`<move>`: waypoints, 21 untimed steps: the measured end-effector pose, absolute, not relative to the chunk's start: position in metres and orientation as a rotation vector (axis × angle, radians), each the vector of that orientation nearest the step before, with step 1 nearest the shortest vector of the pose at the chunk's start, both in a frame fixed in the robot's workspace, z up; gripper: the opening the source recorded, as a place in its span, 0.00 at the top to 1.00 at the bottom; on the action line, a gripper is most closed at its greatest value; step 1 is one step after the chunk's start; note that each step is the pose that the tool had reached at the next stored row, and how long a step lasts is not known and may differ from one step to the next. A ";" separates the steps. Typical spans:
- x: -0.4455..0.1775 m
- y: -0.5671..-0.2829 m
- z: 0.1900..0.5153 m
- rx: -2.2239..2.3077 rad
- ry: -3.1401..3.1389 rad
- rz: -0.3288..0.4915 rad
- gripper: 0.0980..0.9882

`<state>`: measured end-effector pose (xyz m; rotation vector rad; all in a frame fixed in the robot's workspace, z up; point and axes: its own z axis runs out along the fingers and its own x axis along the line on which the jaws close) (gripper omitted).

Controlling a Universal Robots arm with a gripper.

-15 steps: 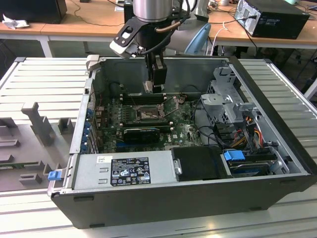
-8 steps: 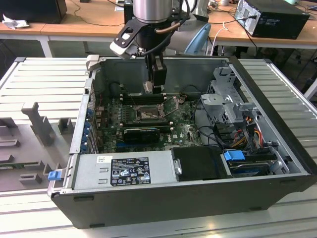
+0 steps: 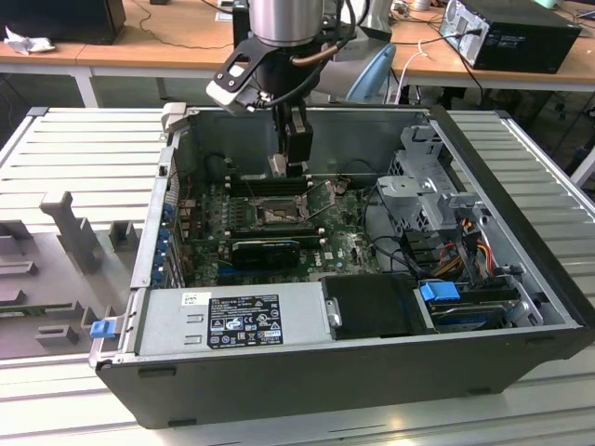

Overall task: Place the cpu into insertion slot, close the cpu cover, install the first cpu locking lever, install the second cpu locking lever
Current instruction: 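Place the cpu into insertion slot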

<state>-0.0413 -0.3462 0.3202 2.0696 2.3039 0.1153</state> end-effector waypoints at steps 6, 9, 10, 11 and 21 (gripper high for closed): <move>-0.041 -0.346 0.317 2.070 2.304 0.115 0.52; -0.041 -0.346 0.315 2.070 2.304 0.115 0.52; -0.041 -0.346 0.312 2.070 2.302 0.112 0.52; -0.041 -0.346 0.309 2.097 2.270 0.104 0.52; -0.042 -0.346 0.284 2.116 2.247 0.099 0.52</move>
